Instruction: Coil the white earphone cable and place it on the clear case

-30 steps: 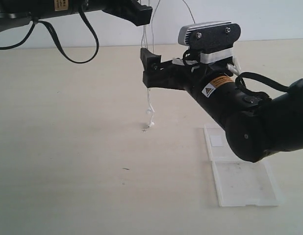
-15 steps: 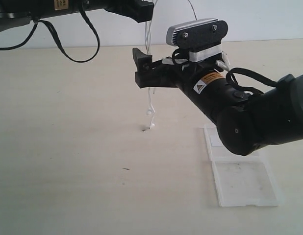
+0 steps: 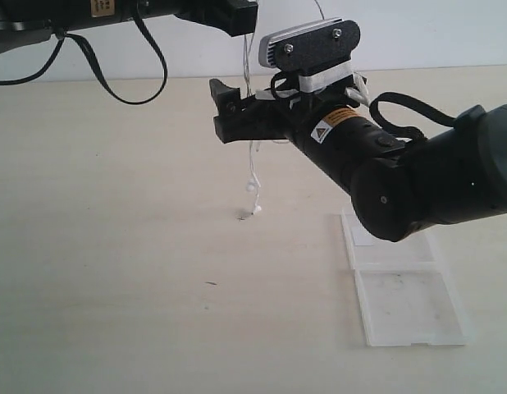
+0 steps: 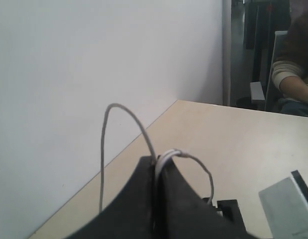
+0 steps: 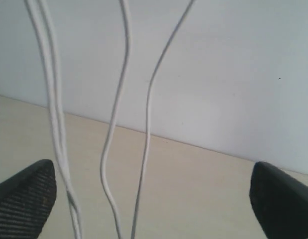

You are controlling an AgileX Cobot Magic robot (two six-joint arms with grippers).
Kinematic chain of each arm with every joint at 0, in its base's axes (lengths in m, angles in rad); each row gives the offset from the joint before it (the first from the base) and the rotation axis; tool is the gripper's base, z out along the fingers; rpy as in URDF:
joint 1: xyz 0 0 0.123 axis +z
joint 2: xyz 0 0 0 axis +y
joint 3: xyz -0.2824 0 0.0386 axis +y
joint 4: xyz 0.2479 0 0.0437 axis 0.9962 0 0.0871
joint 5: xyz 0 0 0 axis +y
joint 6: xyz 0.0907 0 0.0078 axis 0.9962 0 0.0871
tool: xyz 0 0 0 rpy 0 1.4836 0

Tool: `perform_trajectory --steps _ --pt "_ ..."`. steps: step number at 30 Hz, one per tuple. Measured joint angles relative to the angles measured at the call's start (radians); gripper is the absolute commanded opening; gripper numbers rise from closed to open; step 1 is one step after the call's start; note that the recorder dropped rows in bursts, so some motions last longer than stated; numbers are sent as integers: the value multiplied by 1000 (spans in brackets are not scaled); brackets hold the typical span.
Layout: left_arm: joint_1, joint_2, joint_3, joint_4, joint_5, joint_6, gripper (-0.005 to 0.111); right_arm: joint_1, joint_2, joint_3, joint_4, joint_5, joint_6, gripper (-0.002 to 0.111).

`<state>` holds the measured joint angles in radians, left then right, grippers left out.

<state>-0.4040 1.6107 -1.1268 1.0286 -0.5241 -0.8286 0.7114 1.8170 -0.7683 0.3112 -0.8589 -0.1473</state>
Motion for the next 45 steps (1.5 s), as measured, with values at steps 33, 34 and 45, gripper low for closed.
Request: perform_trajectory --steps 33,34,45 --pt "31 0 0 32 27 -94 2 0 -120 0 -36 253 -107 0" --pt "36 0 0 36 32 -104 0 0 -137 0 -36 283 -125 0" --pt "44 -2 0 435 98 -455 0 0 -446 0 -36 707 -243 0"
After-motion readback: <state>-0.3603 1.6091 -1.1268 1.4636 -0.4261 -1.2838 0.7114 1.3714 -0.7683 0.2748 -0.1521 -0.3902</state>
